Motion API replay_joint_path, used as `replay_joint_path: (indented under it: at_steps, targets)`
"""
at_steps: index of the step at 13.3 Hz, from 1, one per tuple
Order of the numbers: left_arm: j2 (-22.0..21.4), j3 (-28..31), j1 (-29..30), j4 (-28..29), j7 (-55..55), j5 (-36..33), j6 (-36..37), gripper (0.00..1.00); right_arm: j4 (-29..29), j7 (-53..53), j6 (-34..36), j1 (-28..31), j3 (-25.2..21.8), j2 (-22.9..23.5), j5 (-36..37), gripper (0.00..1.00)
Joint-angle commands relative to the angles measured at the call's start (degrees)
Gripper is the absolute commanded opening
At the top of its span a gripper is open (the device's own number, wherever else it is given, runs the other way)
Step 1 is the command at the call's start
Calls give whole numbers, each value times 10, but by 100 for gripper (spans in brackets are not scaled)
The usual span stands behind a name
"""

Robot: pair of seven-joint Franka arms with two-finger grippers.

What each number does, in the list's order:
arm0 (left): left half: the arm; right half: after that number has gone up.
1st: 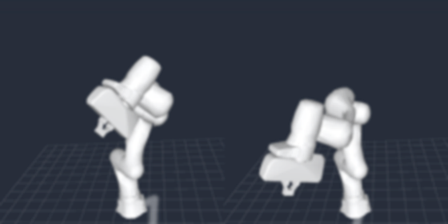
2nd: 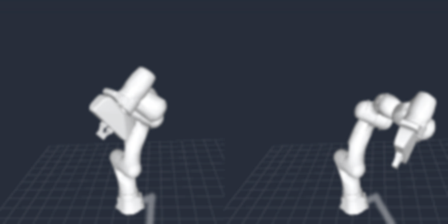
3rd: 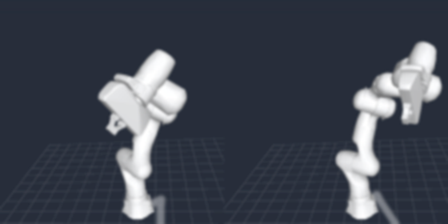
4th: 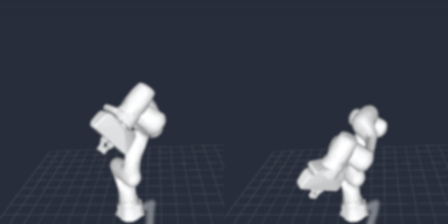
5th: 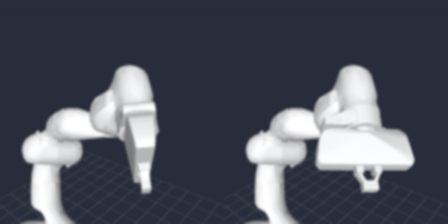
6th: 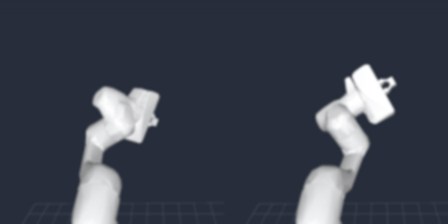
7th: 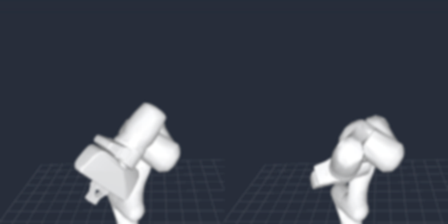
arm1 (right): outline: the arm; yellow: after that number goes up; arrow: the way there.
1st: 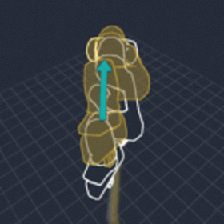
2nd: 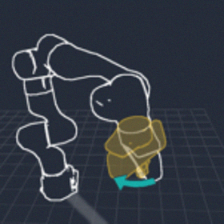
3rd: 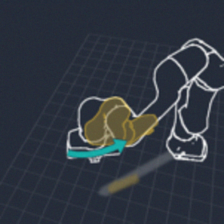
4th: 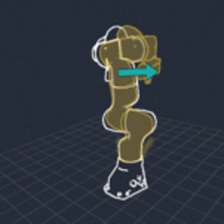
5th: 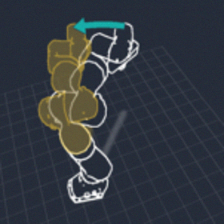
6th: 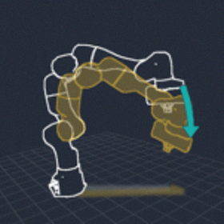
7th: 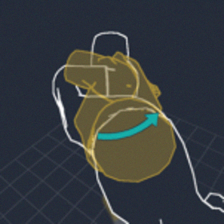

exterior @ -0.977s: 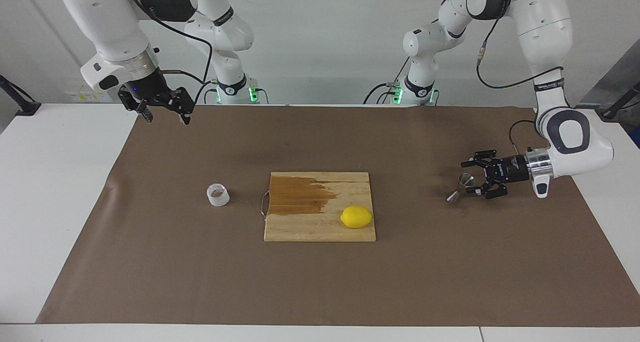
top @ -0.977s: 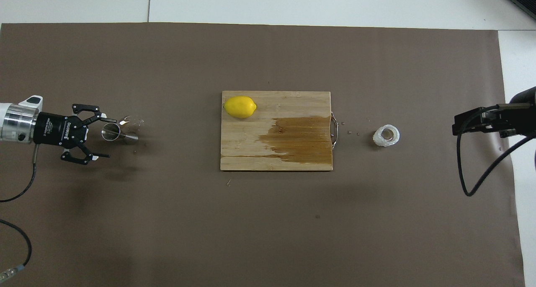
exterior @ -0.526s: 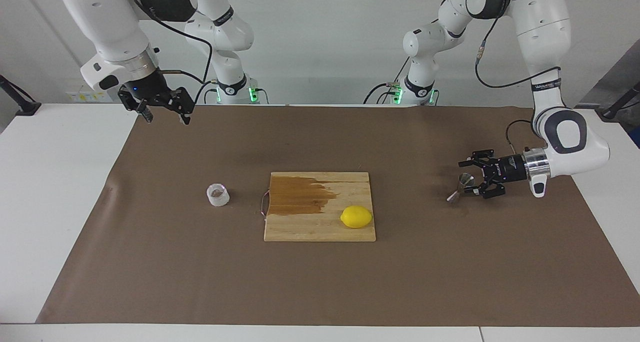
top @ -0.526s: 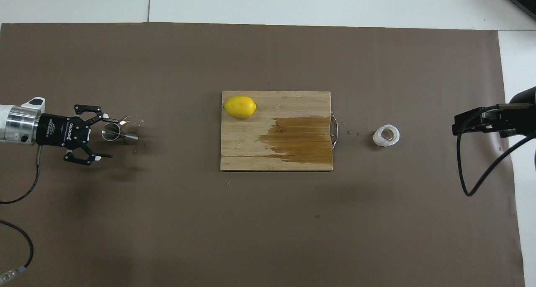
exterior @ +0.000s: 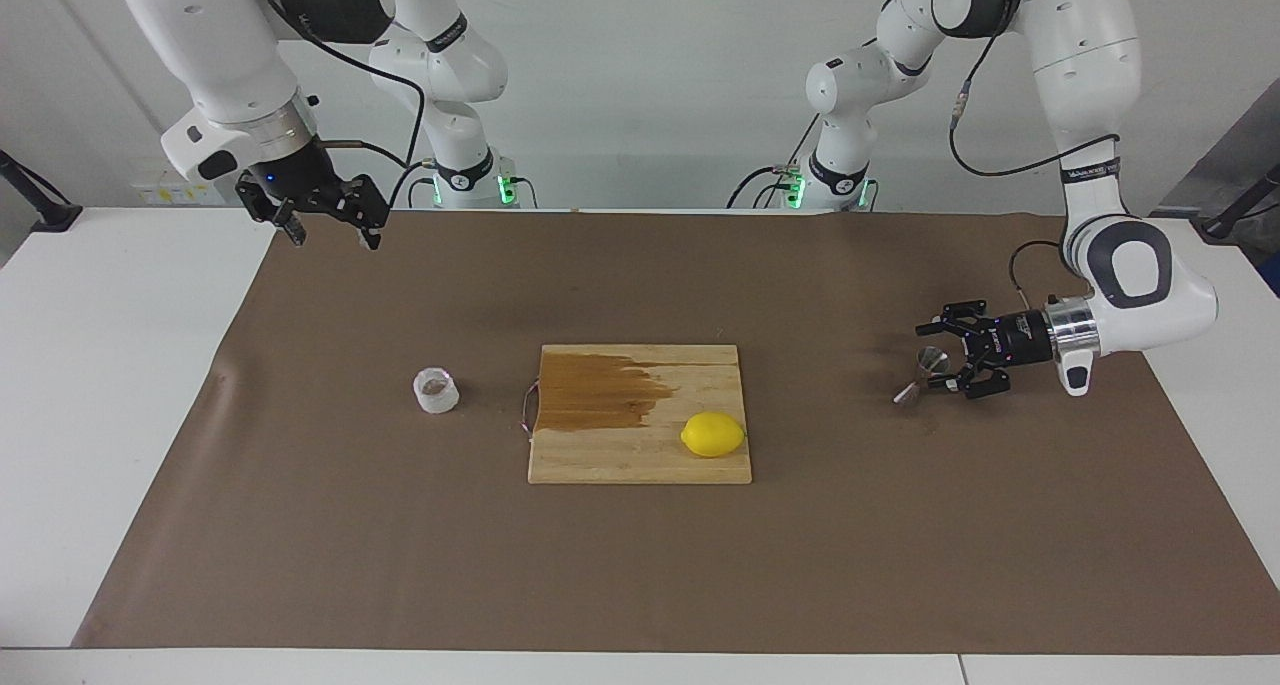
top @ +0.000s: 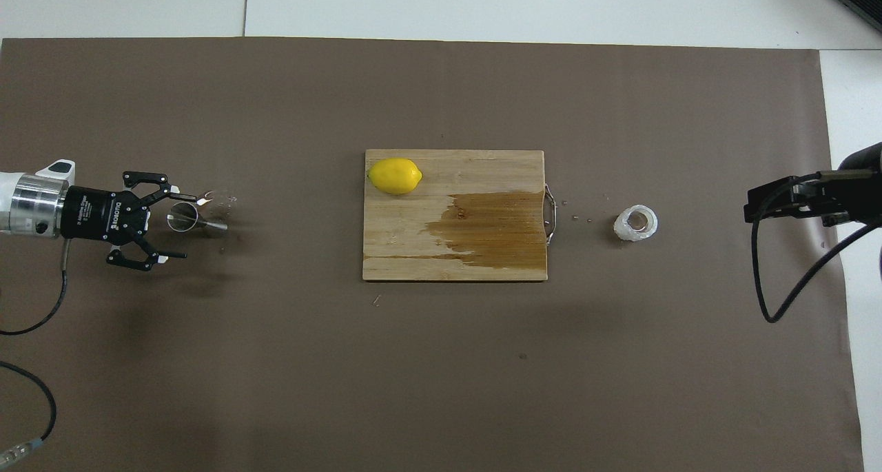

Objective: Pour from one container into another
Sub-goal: 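Close the left gripper around the small metal cup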

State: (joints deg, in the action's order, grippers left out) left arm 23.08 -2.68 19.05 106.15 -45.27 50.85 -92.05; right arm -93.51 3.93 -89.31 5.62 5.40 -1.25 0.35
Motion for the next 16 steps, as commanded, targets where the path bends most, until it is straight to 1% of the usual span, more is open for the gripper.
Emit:
replay_joint_path:
  at_steps: [1, 2, 3, 5, 6, 7, 9, 11, 14, 16]
  targets:
    - [-21, 2, -3, 25, 1, 12, -15, 95, 2, 9, -1, 8, 4, -1, -16, 100]
    - [-20, 2, -3, 25, 2, 12, -15, 87, 2, 9, -1, 8, 4, -1, -16, 100]
    - [-21, 2, -3, 25, 1, 12, -15, 84, 2, 9, -1, 8, 4, -1, -16, 100]
    - [-21, 2, -3, 25, 2, 12, -15, 71, 2, 9, -1, 8, 4, -1, -16, 100]
    - [-20, 2, -3, 25, 2, 12, -16, 66, 2, 9, -1, 8, 4, -1, -16, 100]
    - [-21, 1, -4, 25, 4, 13, -16, 65, 2, 9, -1, 8, 4, -1, -16, 100]
    - [-21, 1, -4, 25, 6, 13, -17, 57, 2, 9, -1, 8, 4, -1, -16, 100]
    - [-21, 1, -4, 25, 6, 13, -17, 57, 2, 9, -1, 8, 4, -1, -16, 100]
    - [-21, 1, -5, 25, 6, 14, -16, 46, 2, 9, -1, 8, 4, -1, -16, 100]
    - [-21, 1, -5, 25, 6, 14, -16, 46, 2, 9, -1, 8, 4, -1, -16, 100]
